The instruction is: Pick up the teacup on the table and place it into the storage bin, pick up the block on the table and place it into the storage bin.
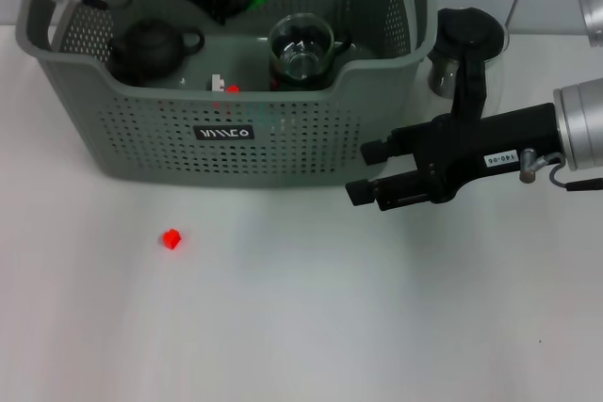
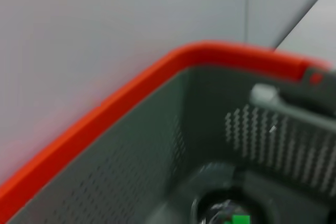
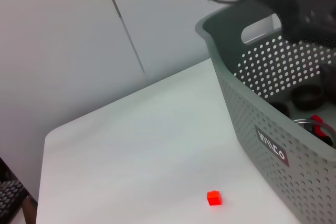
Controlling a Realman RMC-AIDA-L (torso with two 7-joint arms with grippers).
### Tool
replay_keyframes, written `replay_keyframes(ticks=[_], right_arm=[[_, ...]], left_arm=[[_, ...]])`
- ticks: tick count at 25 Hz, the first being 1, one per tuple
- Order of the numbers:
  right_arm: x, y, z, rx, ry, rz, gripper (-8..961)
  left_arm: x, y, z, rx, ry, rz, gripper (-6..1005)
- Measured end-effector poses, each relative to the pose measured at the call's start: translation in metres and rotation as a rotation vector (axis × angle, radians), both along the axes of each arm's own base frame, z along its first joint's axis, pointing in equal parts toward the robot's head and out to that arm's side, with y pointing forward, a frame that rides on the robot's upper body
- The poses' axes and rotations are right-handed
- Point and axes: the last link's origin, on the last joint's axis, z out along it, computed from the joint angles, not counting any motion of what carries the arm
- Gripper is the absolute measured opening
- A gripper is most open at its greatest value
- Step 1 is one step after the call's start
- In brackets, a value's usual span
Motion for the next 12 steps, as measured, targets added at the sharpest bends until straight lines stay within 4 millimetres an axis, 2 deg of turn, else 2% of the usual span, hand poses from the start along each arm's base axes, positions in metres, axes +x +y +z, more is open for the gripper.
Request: replay_keyframes(ticks=[7,12], right_arm=[[0.0,0.0,0.0,0.001,-0.001,0.001,749],[-0.001,0.001,0.0,0.003,-0.001,0.001,749]], left_arm=[[-0.007,0.002,-0.019,0.015,0.078,0.036,225],[-0.002,0.003,-0.011,0.048,0.004,0.061,239]])
